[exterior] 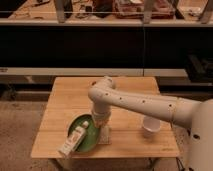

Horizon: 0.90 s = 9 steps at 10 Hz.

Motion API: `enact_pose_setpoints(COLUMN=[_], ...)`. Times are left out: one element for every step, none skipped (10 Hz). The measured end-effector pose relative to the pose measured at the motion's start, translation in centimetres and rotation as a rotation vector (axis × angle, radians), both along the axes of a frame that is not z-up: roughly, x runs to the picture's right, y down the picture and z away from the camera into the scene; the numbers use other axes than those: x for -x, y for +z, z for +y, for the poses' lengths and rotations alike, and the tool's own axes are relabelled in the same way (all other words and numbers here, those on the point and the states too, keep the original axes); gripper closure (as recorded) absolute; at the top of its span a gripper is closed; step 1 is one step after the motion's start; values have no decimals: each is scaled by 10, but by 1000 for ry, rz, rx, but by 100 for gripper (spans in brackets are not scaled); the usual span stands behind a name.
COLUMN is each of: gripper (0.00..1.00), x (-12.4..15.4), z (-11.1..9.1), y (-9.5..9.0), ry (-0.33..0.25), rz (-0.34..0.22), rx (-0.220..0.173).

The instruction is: Drag the ceramic bowl in a circle

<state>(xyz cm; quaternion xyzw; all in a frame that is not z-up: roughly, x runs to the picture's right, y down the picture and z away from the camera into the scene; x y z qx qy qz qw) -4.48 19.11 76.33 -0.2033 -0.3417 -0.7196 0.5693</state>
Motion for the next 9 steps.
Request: enact_pose_setpoints(gripper=[100, 100, 100, 100, 100, 100, 100, 100, 100], x=[23, 43, 66, 81, 99, 116, 128, 136, 142], z=[6, 8, 7, 5, -1, -12, -26, -39, -51], y=[1, 4, 12, 19, 30, 42, 55, 66, 78], ry=[-2, 2, 5, 6, 0, -7, -9, -3, 11], rz=[-39, -76, -122, -151, -186, -220, -245, -262, -274], rx=[11, 16, 17, 15, 6, -9, -30, -45, -55])
